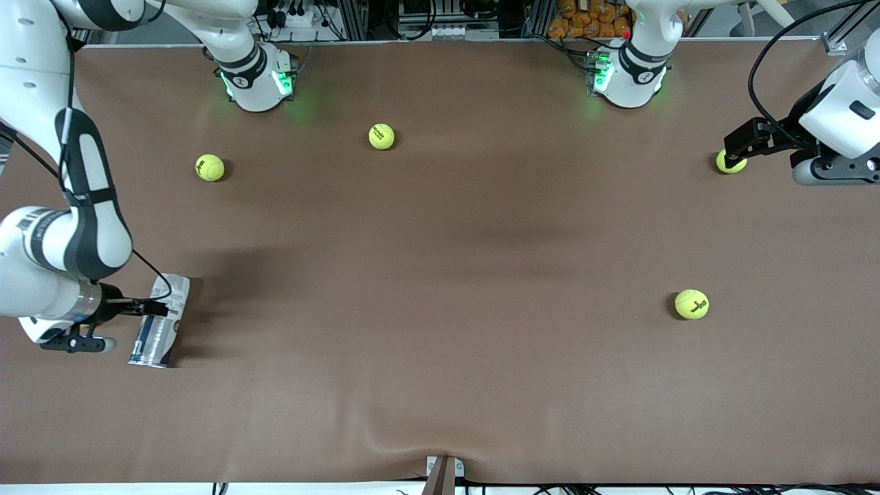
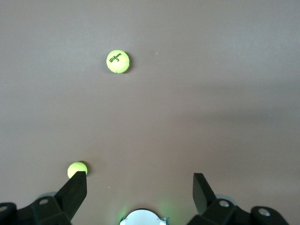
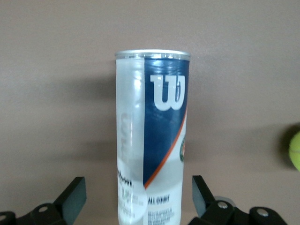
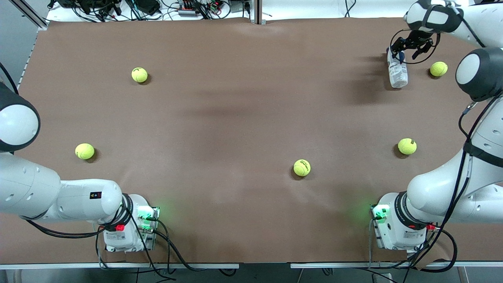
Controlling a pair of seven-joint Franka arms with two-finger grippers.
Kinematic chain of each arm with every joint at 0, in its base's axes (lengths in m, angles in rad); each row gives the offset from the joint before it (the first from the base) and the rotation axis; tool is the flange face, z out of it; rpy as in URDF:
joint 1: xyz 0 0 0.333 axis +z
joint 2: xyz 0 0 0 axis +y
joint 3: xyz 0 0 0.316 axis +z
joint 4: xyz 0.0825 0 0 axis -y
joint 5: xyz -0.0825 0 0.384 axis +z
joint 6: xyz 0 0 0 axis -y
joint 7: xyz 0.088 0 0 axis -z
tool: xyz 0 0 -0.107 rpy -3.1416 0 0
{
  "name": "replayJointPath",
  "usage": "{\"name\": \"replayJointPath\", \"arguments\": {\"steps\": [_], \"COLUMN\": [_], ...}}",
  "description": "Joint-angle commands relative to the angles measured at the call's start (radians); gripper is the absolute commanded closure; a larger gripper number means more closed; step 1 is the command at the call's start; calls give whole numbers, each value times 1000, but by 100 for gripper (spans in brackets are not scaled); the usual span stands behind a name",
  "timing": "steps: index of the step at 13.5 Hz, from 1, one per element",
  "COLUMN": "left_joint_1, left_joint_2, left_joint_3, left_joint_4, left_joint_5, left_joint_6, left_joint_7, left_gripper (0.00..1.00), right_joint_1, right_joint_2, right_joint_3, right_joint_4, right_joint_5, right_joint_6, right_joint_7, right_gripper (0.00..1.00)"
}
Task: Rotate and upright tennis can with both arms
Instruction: 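Lower the right gripper over the can and close around its body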
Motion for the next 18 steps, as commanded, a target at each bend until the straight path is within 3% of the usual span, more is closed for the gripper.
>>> {"name": "replayJointPath", "arguments": {"steps": [1, 6, 13, 14, 15, 18], "left_joint_1": [0, 2, 2, 3, 6, 8], "left_joint_2": [-3, -3, -8, -8, -8, -10], "left_joint_3": [-6, -6, -5, -3, 0, 6], "left_joint_4": [3, 0, 3, 3, 3, 6], "left_joint_5": [25, 25, 25, 25, 25, 25], "left_joint_6": [-17, -18, -18, -17, -17, -15], "left_joint_7": [-8, -8, -6, -6, -5, -5], "left_gripper": [0, 0, 0, 0, 0, 0], "right_joint_1": [-19, 4, -1, -1, 1, 8], "right_joint_2": [55, 131, 143, 141, 140, 129], "right_joint_3": [12, 12, 12, 12, 12, 12], "right_joint_4": [24, 42, 44, 51, 73, 102], "right_joint_5": [1, -9, -6, -6, -2, -6], "right_joint_6": [13, 73, 73, 70, 62, 29], "right_joint_7": [-18, -18, -64, -65, -71, -79], "right_gripper": [0, 0, 1, 19, 26, 26]}}
